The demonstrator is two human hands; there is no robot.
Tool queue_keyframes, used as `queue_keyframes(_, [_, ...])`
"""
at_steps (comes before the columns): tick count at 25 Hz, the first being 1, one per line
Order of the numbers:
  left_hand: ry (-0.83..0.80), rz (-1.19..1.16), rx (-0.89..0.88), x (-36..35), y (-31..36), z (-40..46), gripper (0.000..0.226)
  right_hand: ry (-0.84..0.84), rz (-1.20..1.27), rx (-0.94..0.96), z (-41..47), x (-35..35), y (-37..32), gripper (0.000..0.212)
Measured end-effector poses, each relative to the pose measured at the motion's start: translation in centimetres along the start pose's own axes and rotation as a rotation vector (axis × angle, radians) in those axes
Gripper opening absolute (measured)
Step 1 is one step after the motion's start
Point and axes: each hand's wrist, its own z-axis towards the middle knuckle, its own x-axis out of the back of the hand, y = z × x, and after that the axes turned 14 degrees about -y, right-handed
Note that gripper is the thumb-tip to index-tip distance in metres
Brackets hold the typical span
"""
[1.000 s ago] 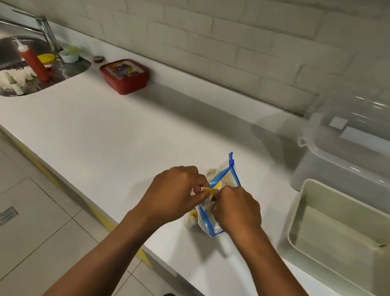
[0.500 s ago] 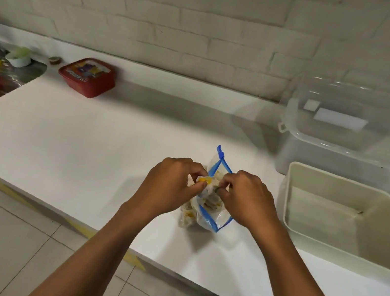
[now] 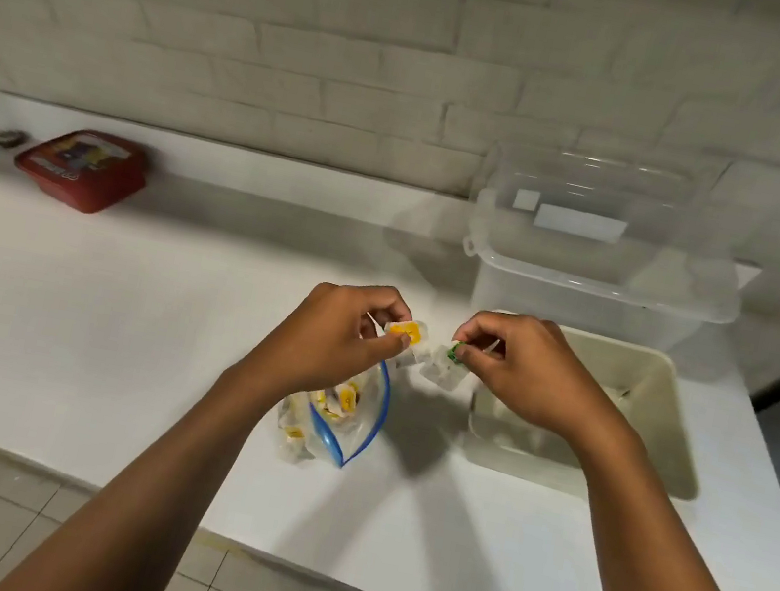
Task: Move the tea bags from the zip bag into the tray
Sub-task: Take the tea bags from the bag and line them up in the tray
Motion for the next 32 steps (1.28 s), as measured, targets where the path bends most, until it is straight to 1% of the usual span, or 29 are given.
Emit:
queue_keyframes(4, [-0.072,-0.011,-0.023,-3.5,3.1,4.4,0.003,0.062,-0.003,-0.037,-1.5,3.4,4.4,0.006])
queue_keyframes(8, [-0.140,0.094,-0.007,-7.2,3.9,8.8,0.006,0.086,0.040,-0.092,-1.6,4.6,9.4,0.006])
queue_keyframes(10, [-0.147,0.137,0.012,-8.6,3.9,10.3,0.008,0.067,0.080,-0.116,-0.8,4.3,11.9,0.006])
queue_keyframes(13, [-0.130,0.156,0.056,-9.4,3.2,11.3,0.005,0.044,0.063,-0.116,1.6,2.8,14.6,0.006])
queue_keyframes(15, [-0.112,0.132,0.076,-9.8,2.6,11.2,0.008,0.020,0.036,-0.100,3.5,1.7,15.7,0.004])
queue_keyframes(22, [0.010,0.019,0.069,-11.1,1.0,9.2,0.007,-0.167,-0.027,-0.074,8.2,-0.7,16.3,0.008])
queue_keyframes(25, [0.022,-0.011,0.058,-11.5,0.8,8.9,0.005,-0.129,-0.141,-0.068,8.6,-1.6,16.3,0.015])
queue_keyframes(26, [0.027,-0.005,0.057,-11.5,0.7,8.8,0.005,-0.097,-0.179,-0.082,8.3,-1.7,16.3,0.018])
queue_keyframes(28, [0.029,0.003,0.053,-11.7,0.6,8.6,0.006,0.019,-0.217,-0.128,7.0,-1.5,16.3,0.024])
queue_keyframes(30, [0.032,-0.003,0.049,-11.8,0.5,8.4,0.006,0.145,-0.220,-0.176,5.6,-1.5,16.8,0.026])
queue_keyframes(31, [0.035,-0.013,0.048,-11.9,0.4,8.5,0.006,0.160,-0.189,-0.226,5.2,-1.7,17.2,0.022])
queue_keyframes(32, [0.038,-0.022,0.049,-11.9,0.4,8.6,0.006,0.132,-0.100,-0.299,5.0,-1.8,17.6,0.019])
